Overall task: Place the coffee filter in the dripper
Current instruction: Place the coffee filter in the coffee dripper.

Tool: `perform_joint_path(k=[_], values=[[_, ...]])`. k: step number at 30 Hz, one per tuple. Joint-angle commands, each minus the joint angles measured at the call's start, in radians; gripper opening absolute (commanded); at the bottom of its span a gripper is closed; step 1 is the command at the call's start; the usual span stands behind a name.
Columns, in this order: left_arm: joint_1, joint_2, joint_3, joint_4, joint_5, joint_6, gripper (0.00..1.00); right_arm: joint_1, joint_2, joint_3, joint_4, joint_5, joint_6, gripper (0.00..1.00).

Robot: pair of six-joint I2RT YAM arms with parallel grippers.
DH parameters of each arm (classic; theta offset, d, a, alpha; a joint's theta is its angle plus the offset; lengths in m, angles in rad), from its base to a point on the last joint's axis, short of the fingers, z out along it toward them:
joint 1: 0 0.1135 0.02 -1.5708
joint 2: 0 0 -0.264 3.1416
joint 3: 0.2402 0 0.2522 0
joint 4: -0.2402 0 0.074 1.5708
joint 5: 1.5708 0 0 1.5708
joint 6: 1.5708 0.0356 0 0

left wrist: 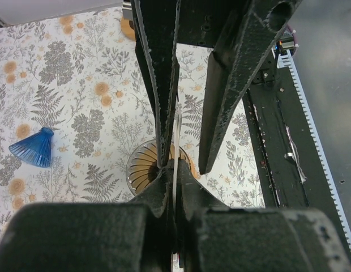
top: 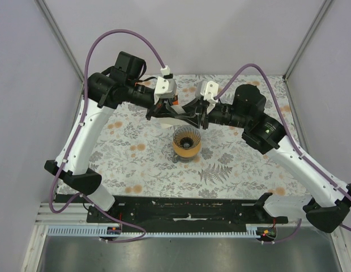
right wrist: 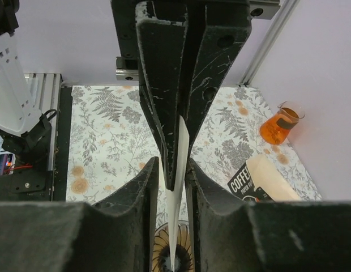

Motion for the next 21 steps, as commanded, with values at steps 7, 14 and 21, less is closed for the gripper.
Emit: perform_joint_path(k=[7, 14, 21], values=[[-0.009, -0.032, 0.023, -0.151, -0.002, -0.024, 0.02, -0.004, 0.02, 0.047, -0.025, 0.054, 0.002, 0.0], [-0.009, -0.037, 0.0, -0.154, -0.03, -0.034, 0.12, -0.085, 0.002, 0.016, -0.058, -0.073, -0.006, 0.0], [-0.007, -0.067, -0.011, -0.154, -0.103, -0.078, 0.65, -0.151, -0.038, -0.005, -0.157, -0.205, -0.129, 0.0]])
